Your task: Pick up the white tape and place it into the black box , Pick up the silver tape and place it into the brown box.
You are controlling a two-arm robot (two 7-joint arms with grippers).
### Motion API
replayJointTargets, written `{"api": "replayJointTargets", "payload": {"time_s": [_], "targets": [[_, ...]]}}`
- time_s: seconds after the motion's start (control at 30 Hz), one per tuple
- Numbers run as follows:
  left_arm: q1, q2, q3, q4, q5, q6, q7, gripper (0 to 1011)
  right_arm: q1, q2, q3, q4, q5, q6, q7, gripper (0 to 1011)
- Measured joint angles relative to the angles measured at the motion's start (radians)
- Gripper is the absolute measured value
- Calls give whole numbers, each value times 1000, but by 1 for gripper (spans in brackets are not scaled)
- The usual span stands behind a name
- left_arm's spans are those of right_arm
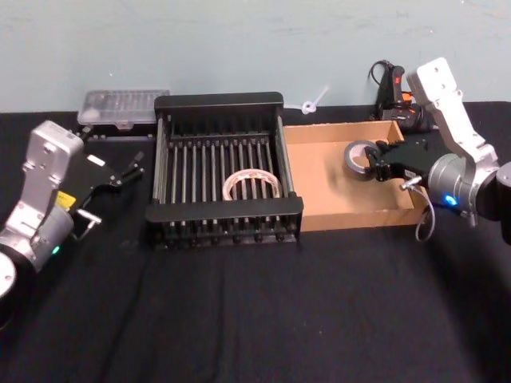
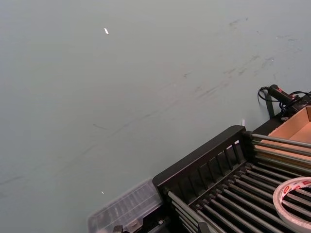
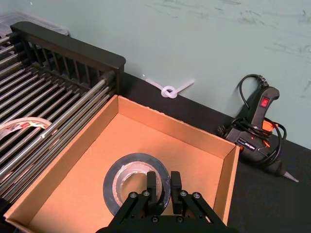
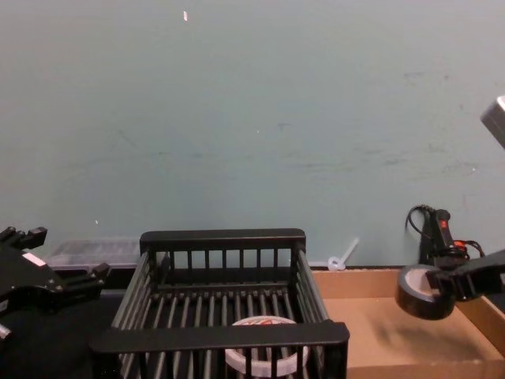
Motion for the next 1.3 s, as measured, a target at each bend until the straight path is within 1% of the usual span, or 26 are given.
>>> {"api": "replayJointTargets", "payload": {"time_s": [0.83,0.87,0.93,0.97,1.07,1.1,1.13,1.2,1.23,1.3], "targets": [[0,0,0,0,0,0,0,1001,-3,4,-2,-8,2,1,1,178],[0,0,0,0,0,0,0,1001,-3,4,-2,-8,2,1,1,214],[0,0,0,0,0,0,0,1001,-4,5,-2,-8,3,1,1,253],[0,0,0,0,0,0,0,1001,-4,5,-2,-8,3,2,2,311],[0,0,0,0,0,0,0,1001,-4,5,-2,-8,3,2,2,369],[0,0,0,0,0,0,0,1001,-4,5,-2,-9,3,2,2,400],[0,0,0,0,0,0,0,1001,-4,5,-2,-9,3,2,2,452],[0,0,0,0,0,0,0,1001,-4,5,-2,-9,3,2,2,489],[0,0,0,0,0,0,0,1001,-4,5,-2,-9,3,2,2,548],[0,0,0,0,0,0,0,1001,-4,6,-2,-9,4,2,2,593]]}}
